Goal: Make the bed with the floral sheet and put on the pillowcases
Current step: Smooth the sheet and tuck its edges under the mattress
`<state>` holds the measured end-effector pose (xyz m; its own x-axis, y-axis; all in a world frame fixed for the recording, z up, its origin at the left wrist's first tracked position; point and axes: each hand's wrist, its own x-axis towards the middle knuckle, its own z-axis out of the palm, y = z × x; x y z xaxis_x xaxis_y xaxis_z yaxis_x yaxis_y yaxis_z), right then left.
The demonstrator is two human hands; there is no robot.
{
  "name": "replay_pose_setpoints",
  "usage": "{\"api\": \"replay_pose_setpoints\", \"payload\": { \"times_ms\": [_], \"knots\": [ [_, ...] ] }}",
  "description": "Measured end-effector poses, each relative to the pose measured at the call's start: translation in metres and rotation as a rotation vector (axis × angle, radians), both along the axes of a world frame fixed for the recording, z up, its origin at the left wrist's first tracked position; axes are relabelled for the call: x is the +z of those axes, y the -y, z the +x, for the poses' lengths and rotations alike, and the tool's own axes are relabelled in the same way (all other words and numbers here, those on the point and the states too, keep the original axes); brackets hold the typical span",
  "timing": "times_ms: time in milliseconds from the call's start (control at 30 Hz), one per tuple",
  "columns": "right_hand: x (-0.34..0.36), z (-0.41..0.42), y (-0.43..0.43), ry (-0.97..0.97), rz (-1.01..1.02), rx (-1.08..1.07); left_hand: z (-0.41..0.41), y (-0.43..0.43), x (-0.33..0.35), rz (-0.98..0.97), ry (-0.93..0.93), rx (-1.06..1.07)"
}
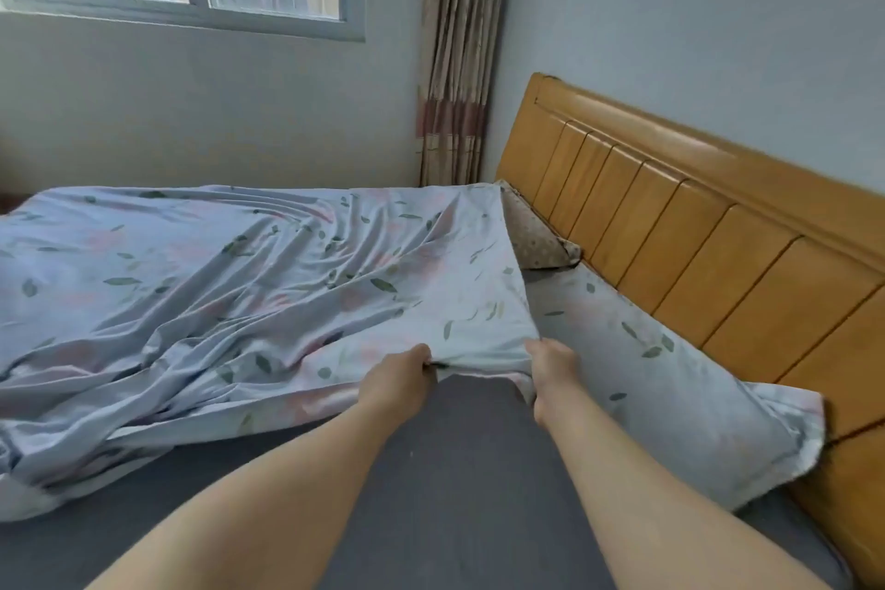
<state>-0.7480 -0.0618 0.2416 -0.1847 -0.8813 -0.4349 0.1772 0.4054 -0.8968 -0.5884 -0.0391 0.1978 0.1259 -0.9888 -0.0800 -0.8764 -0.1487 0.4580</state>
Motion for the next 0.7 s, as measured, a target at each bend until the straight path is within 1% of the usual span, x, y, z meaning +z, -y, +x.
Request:
{"api": "replay_pose_setpoints", "payload": {
  "times_ms": [100, 200, 300, 367, 433, 500, 567, 600, 633, 700],
  "knots": [
    [0.013, -0.044, -0.011, 0.006, -0.025, -0.114, -0.036, 0.000, 0.020, -0.050, -0.098, -0.053],
    [0.016, -0.084, -0.016, 0.015, -0.008, -0.196, -0.081, 0.000, 0.037, -0.059, -0.249, -0.060],
    [0.013, -0.127, -0.021, 0.143, 0.110, -0.147, -0.140, 0.002, 0.047, 0.014, -0.385, -0.133],
    [0.006, -0.158, -0.020, 0.154, 0.136, -0.136, -0.182, 0.003, 0.054, 0.061, -0.442, -0.180],
    [-0.002, -0.192, -0.016, 0.134, 0.125, -0.204, -0.218, 0.006, 0.058, 0.089, -0.459, -0.209],
    [-0.006, -0.229, -0.010, 0.125, 0.106, -0.313, -0.247, 0.011, 0.054, 0.114, -0.423, -0.235],
    [-0.007, -0.266, -0.004, 0.113, 0.108, -0.390, -0.272, 0.010, 0.046, 0.182, -0.353, -0.263],
    [-0.007, -0.284, -0.001, 0.115, 0.097, -0.408, -0.286, 0.010, 0.042, 0.224, -0.280, -0.285],
    [-0.006, -0.296, 0.000, 0.124, 0.091, -0.428, -0.293, 0.008, 0.038, 0.267, -0.165, -0.299],
    [-0.005, -0.312, 0.003, 0.109, 0.090, -0.456, -0.304, 0.005, 0.030, 0.293, 0.115, -0.282]
  ]
}}
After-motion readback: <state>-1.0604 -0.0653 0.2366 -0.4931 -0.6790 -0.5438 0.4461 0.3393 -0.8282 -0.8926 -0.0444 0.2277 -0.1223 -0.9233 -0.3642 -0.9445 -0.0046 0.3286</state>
